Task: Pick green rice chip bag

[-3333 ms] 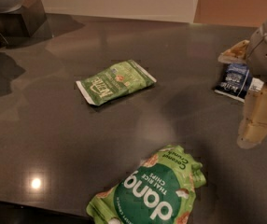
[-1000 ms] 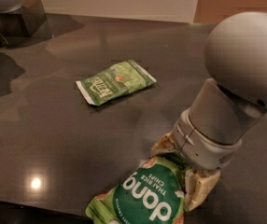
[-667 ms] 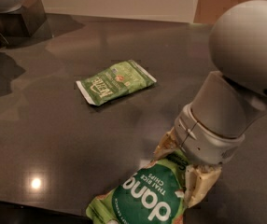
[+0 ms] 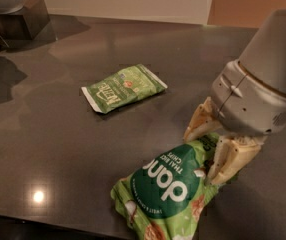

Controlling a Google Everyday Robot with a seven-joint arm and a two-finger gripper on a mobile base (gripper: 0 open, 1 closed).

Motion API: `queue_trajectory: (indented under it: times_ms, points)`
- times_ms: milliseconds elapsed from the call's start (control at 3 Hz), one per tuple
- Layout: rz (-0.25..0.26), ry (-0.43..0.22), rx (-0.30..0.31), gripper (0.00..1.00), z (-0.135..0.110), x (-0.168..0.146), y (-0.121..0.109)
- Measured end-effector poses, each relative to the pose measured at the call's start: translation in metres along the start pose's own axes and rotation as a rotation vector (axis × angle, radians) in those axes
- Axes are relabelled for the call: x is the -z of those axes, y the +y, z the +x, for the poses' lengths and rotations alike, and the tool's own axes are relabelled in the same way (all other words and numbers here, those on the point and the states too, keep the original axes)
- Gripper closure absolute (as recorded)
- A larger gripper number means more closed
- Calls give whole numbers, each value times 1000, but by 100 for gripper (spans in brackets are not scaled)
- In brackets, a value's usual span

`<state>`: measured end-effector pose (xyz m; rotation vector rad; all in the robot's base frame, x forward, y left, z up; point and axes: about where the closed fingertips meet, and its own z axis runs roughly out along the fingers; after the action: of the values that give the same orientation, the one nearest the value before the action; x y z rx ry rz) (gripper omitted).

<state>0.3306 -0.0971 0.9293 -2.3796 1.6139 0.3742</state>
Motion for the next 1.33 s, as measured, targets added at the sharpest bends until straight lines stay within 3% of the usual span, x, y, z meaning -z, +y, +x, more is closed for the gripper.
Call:
queue_trajectory:
  times_ms: [1000,1333]
  points:
    - [173,-81,-109,100,10,101,-38]
    - [222,-83,-106,100,7,107,-48]
